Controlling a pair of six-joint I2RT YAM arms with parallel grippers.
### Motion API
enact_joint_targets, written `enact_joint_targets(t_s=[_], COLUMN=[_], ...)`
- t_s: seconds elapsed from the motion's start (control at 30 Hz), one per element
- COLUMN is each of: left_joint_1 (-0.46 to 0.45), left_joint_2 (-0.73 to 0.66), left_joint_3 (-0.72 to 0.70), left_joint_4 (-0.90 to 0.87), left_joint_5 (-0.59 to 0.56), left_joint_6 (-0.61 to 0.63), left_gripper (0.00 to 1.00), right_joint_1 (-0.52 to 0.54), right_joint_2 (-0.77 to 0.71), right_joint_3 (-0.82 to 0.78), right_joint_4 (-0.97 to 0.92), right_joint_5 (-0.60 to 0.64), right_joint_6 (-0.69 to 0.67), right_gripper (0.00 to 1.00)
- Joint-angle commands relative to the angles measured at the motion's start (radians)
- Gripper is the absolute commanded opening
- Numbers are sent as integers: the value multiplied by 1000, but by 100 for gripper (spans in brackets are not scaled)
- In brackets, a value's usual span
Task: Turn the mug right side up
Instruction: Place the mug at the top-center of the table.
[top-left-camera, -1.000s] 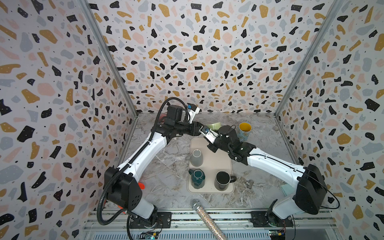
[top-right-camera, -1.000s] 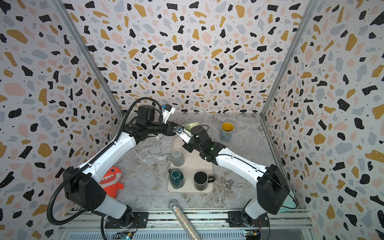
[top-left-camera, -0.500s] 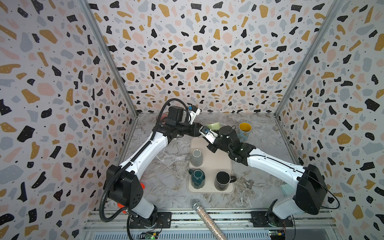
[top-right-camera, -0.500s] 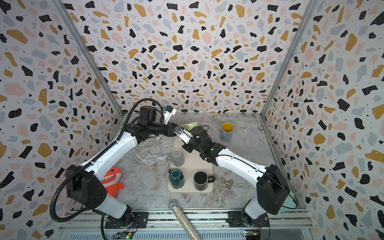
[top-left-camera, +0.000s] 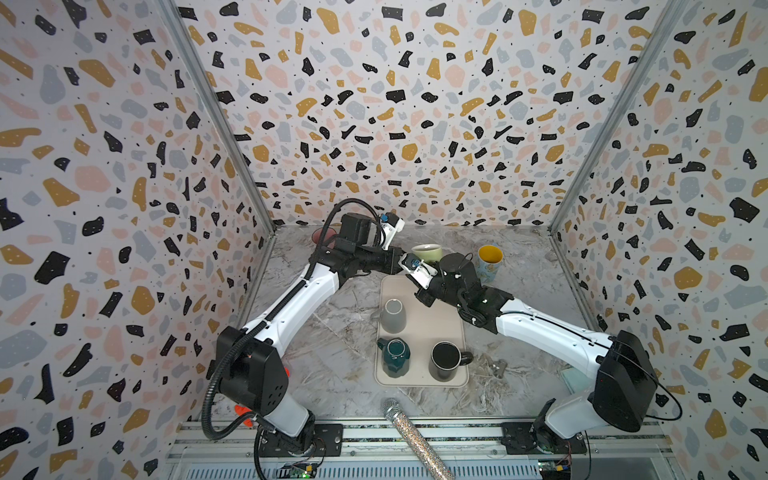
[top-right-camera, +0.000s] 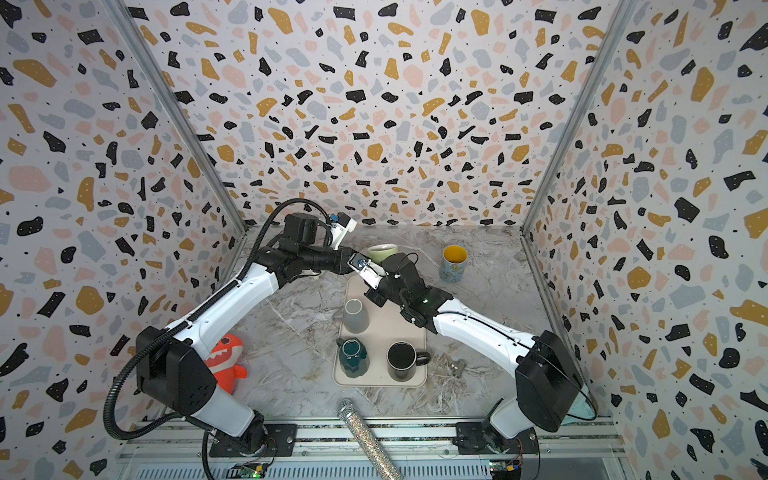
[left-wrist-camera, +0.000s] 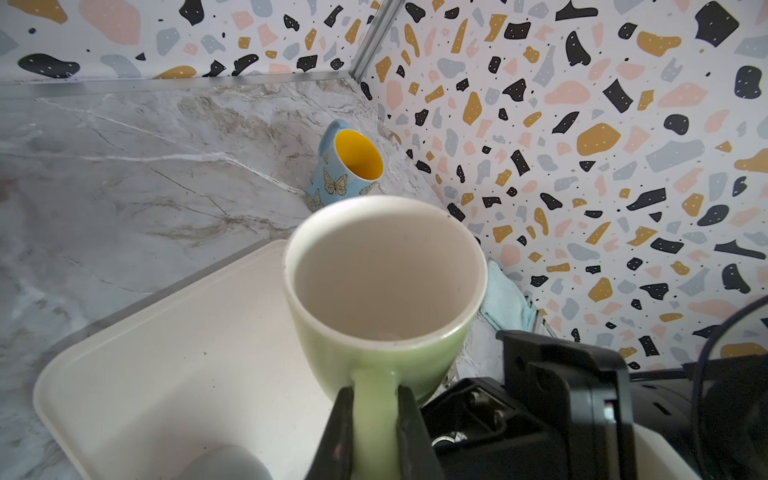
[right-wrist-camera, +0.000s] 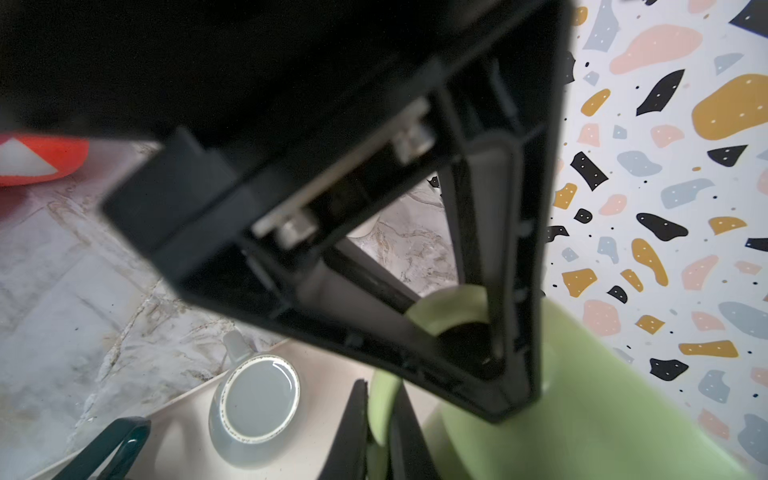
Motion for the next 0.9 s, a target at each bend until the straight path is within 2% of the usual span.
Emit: enact_joint_targets(t_s=[0.0,0.2,0.23,0.33,0.47,0.57,0.73,0.87], left_joint_1=[3,3,3,3,3,4,4,5], left_joint_2=[1,-23,-28,-30,-20,-1,61,122], left_joint_3=[-21,-42,-44,-45,-29,-1,60,81], left_joint_4=[22,74,86,123,163,181,196,225], left_joint_5=[2,-16,-22,-30,-50,-84,-250,-465], left_joint_6=[14,-15,-22,-43,-68,-73,-56,-24], left_gripper=[0,0,0,0,0,0,0,0], right_joint_1=[0,-18,-22,-31,-39,-39,-39,-40], right_joint_2=[-72,-83,-87,-111,-140,-164,-226,-292], right_joint_3=[23,8,3,-18,-32,-43,-76,-122], right_joint_4=[98,117,122,140,134,120,95,101], right_joint_5=[7,11,9,6,3,4,24,37], right_joint_6=[-12,14,18,29,40,49,84,111], right_gripper=[0,0,8,23,36,41,42,42])
